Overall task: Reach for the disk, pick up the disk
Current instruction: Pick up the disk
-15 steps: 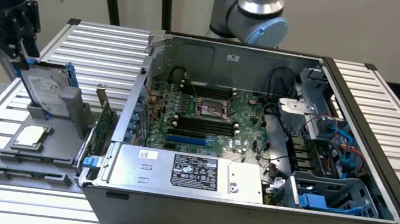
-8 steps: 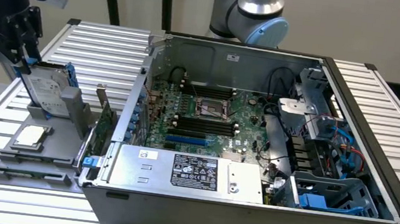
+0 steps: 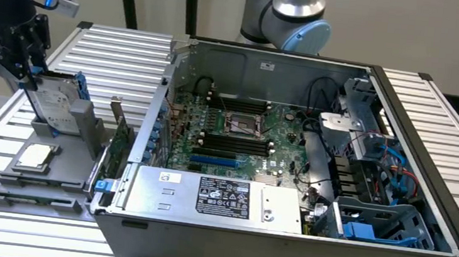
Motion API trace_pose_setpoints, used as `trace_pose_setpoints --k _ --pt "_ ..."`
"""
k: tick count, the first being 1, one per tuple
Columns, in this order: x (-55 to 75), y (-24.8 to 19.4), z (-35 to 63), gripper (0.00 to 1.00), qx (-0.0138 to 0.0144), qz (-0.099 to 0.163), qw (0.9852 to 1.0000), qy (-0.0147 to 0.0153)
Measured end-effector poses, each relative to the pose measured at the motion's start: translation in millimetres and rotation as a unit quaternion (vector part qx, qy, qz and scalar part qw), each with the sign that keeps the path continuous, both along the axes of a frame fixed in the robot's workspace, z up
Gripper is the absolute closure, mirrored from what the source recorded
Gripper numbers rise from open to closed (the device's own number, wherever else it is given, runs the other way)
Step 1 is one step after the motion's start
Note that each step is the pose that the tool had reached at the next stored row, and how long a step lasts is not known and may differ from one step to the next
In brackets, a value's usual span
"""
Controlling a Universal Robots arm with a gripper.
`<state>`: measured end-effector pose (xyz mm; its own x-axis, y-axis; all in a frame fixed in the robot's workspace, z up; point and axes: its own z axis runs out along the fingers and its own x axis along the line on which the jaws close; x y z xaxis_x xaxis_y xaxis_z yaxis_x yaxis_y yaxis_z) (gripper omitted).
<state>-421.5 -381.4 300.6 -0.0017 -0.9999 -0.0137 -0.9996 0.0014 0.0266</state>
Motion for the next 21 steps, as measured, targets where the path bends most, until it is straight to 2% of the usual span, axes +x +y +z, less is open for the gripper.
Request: trace_pose_setpoints --k 7,13,16,17,21 --pt "-2.5 0.1 -2.4 0.52 0.0012 0.0 1.0 -0.0027" --pt "-2.8 0.0 -4.2 0.52 0.0016 0.0 1.0 -0.0026" --pt "-2.9 0.0 -4.6 0.54 0.0017 0.0 1.0 -0.0027" --pt "-2.9 0.0 -4.6 0.61 0.0017 0.0 1.0 -0.0027" --pt "-2.9 0.1 -4.7 0.61 0.002 0.0 1.0 -0.0028"
